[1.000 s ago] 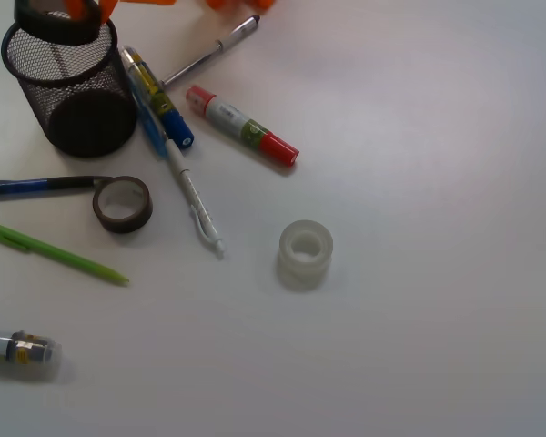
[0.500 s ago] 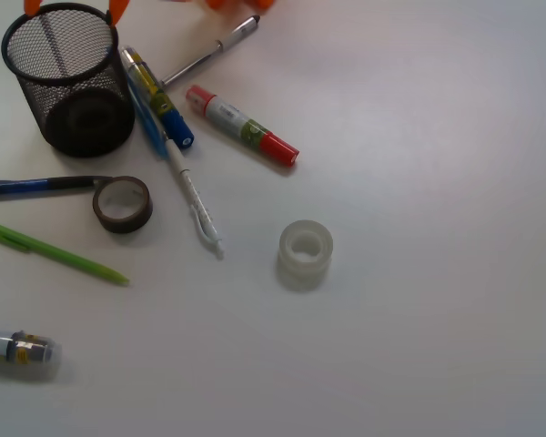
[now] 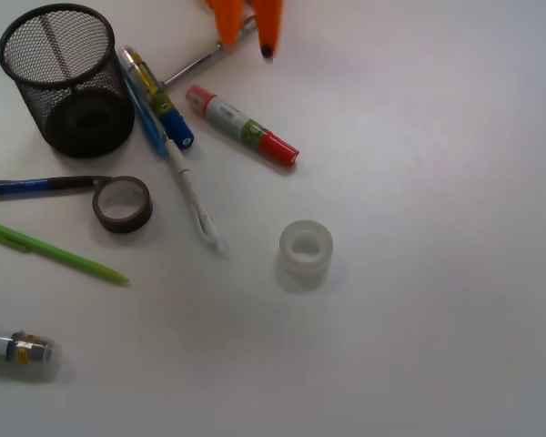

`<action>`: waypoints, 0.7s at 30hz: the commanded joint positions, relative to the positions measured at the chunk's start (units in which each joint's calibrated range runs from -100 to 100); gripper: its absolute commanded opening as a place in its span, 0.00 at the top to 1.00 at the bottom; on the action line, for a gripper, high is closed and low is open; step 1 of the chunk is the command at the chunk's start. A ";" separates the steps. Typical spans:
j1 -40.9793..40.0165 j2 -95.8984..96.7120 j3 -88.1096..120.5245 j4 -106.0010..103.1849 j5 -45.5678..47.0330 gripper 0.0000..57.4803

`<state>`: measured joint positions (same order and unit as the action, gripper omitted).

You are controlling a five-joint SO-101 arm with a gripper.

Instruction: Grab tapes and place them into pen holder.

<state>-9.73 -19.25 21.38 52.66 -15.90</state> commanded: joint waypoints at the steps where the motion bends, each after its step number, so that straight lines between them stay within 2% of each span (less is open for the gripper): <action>1: -5.34 14.53 -7.07 -2.09 -0.73 0.40; 5: -8.25 27.03 -21.47 3.51 -0.73 0.40; 13: -8.70 48.53 -54.35 22.67 -0.68 0.40; 21: -8.33 65.19 -75.28 35.01 -2.74 0.40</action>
<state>-18.24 42.51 -45.19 83.41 -17.17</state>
